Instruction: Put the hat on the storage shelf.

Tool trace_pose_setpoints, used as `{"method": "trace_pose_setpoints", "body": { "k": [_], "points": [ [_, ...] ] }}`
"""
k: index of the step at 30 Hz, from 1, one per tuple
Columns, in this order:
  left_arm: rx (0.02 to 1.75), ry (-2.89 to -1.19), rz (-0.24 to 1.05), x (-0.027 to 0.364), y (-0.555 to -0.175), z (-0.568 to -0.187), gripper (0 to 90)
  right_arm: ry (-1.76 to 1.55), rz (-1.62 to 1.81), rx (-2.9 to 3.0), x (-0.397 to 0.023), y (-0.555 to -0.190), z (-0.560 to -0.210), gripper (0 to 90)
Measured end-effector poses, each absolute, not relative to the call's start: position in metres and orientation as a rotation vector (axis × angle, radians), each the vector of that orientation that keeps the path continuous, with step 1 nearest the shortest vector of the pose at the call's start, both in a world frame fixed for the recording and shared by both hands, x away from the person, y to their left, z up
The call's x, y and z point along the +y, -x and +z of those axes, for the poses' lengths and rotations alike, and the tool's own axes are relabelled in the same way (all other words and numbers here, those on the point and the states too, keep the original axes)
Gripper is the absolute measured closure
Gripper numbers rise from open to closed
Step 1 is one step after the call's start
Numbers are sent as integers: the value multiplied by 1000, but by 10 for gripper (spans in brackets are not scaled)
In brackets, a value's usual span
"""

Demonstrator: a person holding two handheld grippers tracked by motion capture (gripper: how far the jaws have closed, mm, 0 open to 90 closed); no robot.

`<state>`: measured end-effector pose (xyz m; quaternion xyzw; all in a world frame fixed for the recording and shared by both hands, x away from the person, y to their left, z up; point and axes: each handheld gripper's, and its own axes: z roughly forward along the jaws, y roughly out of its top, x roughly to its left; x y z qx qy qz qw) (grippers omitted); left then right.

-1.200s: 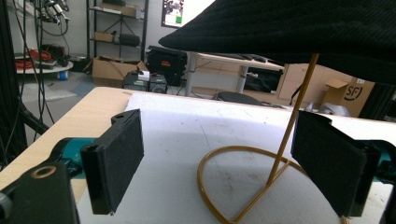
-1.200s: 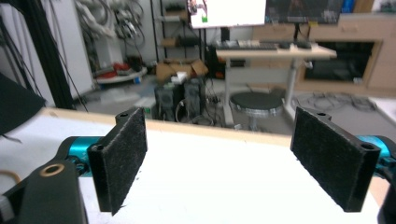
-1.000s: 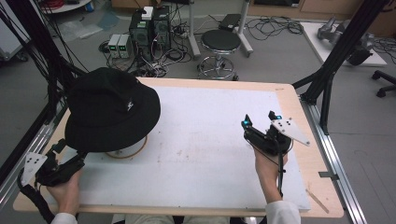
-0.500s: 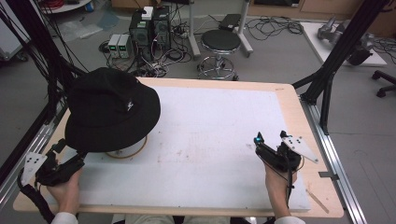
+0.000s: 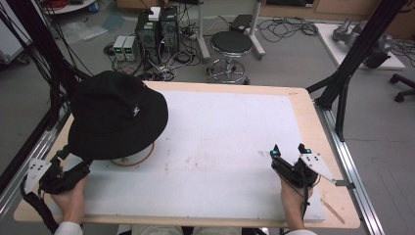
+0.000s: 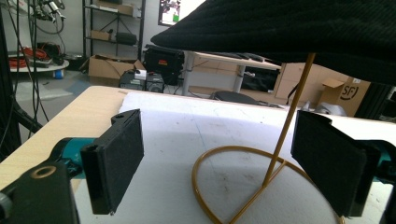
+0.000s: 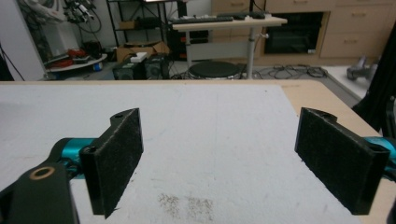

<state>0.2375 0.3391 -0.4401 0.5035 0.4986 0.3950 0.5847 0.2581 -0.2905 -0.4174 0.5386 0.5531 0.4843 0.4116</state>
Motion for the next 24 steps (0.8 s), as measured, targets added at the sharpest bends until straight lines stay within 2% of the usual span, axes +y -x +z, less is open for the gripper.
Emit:
{"method": "trace_pose_setpoints", "body": {
  "k": [24],
  "points": [
    [1165,-1168,908,340,-237,-440,174,-1396,1216,1382,-292,-260,-422,144]
  ]
}}
